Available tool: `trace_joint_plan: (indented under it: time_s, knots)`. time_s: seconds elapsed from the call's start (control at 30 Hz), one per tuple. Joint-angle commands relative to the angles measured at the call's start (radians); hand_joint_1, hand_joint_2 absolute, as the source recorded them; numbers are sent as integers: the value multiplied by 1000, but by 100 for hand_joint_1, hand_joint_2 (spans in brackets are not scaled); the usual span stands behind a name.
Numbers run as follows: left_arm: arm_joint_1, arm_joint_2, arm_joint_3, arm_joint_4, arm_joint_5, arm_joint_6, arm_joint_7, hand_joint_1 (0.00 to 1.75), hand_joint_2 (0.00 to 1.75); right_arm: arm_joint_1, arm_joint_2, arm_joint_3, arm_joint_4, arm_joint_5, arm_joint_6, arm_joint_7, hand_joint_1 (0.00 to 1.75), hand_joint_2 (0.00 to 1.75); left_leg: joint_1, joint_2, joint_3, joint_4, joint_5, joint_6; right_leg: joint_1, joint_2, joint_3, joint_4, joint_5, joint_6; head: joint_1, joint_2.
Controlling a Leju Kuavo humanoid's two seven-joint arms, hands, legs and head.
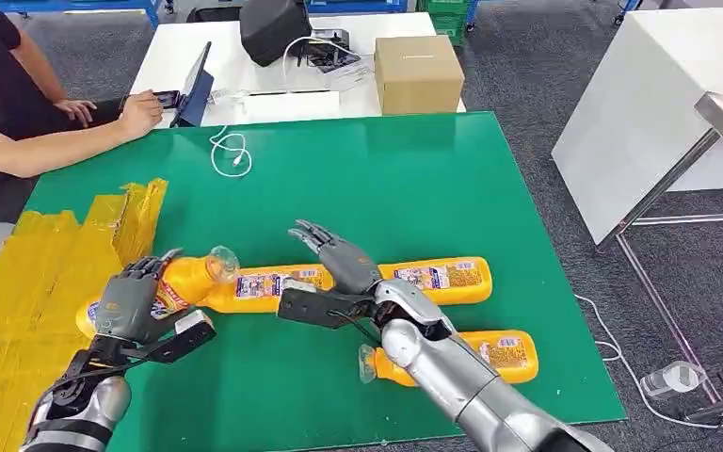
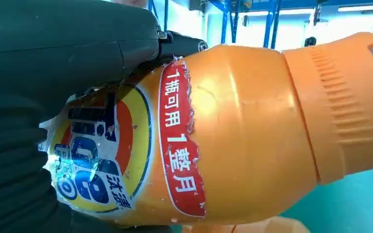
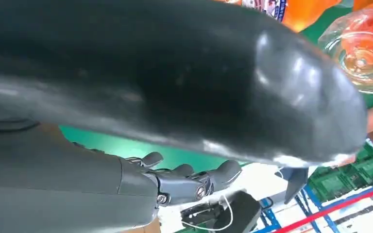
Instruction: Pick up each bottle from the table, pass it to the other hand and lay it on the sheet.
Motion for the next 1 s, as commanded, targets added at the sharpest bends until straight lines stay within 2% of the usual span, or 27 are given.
trace_joint_plan:
  time_s: [0.03,0.4,0.53,0.67,0.9,0.93,0.97,1.0]
  knots:
    - [-54,14,-7,92,-3,-3,8,175,175,-62,-4,40,83,-7,7,3,0,0,0,-1,0,0,1,0,1,-1,0,0,0,-1,0,0]
    - [-193,95,120,368,34,-17,37,175,175,-104,25,96,165,-9,13,9,0,0,1,-1,0,0,1,0,1,0,0,1,0,-1,0,0]
    - [-233,149,170,454,60,-37,25,175,175,-105,33,111,193,-7,13,-1,0,0,2,0,1,0,1,0,3,1,1,0,1,-2,0,0]
    - [-270,198,182,549,37,-57,32,175,175,-114,45,122,219,-6,10,-9,0,0,2,1,1,0,1,0,2,1,0,1,1,-1,0,0]
    - [-269,217,174,579,41,-109,-2,175,175,-124,60,129,247,-7,14,-14,0,0,1,0,1,0,1,-1,2,1,0,1,0,-1,0,0]
    - [-271,224,162,582,51,-152,-29,79,175,-129,63,131,255,-8,15,-17,0,0,1,0,1,0,1,-1,2,1,1,1,0,-1,0,0]
    - [-271,237,146,586,70,-210,-59,0,0,-139,68,135,268,-10,21,-18,0,0,2,0,1,0,1,-1,2,1,1,1,1,-1,0,0]
    - [-264,252,131,583,104,-271,-106,0,0,-148,72,139,279,-13,25,-20,0,0,1,0,1,0,1,-1,2,1,0,1,0,-1,0,0]
